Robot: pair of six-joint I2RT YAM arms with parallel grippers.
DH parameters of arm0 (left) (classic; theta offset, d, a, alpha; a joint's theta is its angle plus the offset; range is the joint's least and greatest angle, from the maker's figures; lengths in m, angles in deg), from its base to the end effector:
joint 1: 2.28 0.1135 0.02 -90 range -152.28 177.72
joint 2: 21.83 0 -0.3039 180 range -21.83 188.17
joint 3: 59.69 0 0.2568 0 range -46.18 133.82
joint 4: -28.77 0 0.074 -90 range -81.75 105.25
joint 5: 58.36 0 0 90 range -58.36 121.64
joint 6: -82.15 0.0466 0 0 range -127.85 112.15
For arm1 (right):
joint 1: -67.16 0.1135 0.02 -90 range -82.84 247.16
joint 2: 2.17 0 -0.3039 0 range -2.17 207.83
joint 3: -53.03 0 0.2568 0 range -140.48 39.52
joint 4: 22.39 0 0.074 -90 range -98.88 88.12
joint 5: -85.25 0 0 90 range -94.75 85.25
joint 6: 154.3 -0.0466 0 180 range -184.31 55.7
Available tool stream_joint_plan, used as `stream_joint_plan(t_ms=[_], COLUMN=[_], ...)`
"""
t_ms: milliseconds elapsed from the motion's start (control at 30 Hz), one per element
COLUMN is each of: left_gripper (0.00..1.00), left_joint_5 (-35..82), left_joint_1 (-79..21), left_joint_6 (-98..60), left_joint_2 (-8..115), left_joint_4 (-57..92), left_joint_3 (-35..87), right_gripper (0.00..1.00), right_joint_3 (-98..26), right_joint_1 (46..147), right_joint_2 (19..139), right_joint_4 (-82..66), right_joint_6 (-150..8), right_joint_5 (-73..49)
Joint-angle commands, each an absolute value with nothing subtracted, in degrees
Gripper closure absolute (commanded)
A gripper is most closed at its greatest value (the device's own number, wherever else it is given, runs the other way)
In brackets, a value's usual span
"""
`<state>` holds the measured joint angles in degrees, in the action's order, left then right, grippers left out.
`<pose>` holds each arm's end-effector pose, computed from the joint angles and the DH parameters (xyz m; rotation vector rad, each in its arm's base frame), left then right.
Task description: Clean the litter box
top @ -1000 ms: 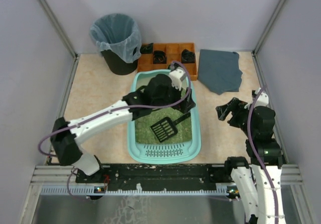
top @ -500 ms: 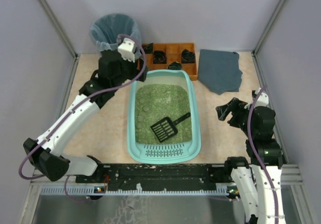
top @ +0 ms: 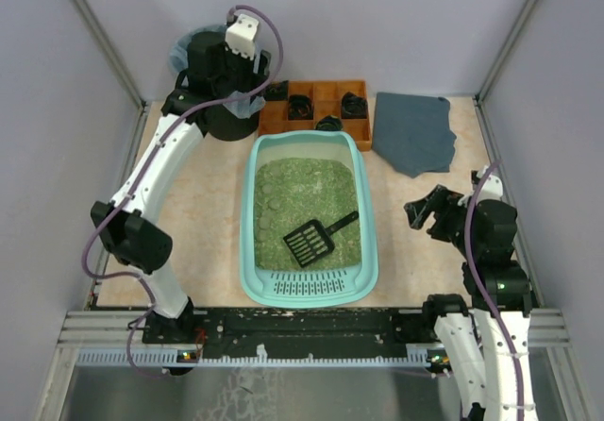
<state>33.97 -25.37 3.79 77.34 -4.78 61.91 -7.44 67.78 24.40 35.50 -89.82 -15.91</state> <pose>0.3909 -0.1646 0.4882 0.4988 1.6941 -0.1092 0.0706 0.0098 0.3440 0.3088 1.9903 0.4865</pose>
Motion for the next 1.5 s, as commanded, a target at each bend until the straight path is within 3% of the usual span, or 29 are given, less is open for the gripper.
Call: stream_joint_plan(t_ms=[0,367,800,1000,1467], left_gripper=[0.20,0.24,0.38,0.40,0.63], left_joint_5=[30.8,25.6,23.4,23.4,19.5], left_joint_1=[-21.8,-16.2,-15.0,-14.9,-14.9], left_joint_6=[5.8,4.0,5.0,5.5,7.9], left_joint_2=[83.1,94.5,98.4,98.8,96.6], left_joint_4=[-9.0,-9.8,-10.5,-10.7,-10.0], left_joint_3=[69.0,79.1,78.2,77.0,74.3], right_gripper=[0.19,0.19,0.19,0.19,0.19], right_joint_3=[-10.4,-10.8,-11.7,-12.3,-13.0], right_joint_1=[68.1,68.1,68.1,68.1,68.1], right_joint_2=[24.6,24.5,25.0,25.9,27.8], right_joint_4=[35.0,37.6,38.3,38.2,36.9], right_joint_6=[-88.4,-86.2,-85.6,-85.5,-85.4], right_joint_5=[-17.0,-15.2,-13.6,-13.1,-13.7])
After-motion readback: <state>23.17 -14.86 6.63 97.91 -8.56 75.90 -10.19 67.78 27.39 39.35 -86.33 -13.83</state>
